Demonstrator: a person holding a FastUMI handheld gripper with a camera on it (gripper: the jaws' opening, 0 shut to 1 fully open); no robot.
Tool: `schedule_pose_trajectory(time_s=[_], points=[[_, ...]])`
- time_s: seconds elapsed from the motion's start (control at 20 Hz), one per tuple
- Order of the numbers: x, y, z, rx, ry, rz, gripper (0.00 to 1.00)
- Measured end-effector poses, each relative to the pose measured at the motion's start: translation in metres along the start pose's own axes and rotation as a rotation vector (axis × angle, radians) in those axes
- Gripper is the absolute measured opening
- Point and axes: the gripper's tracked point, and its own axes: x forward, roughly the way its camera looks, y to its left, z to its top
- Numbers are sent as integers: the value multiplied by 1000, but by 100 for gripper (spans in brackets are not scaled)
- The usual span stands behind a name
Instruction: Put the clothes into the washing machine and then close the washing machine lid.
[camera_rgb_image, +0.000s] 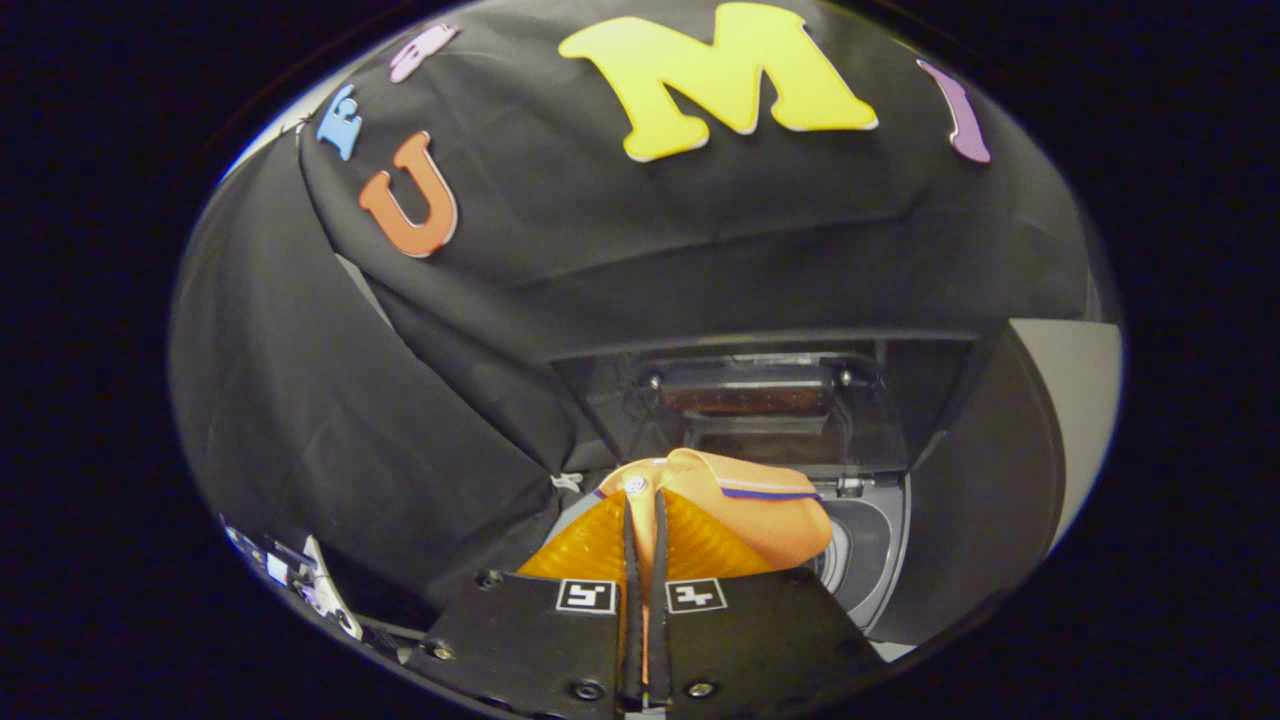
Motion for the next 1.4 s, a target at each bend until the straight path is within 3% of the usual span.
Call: schedule_pose_trajectory(time_s=[0.55, 0.9, 1.15, 1.2, 1.4], points=[[83, -69, -83, 54, 199, -159, 5], [92, -87, -93, 98, 242, -228, 6], [88, -86, -94, 92, 235, -230, 16], [86, -86, -91, 85, 219, -236, 19], [79, -88, -90, 78, 204, -258, 84]])
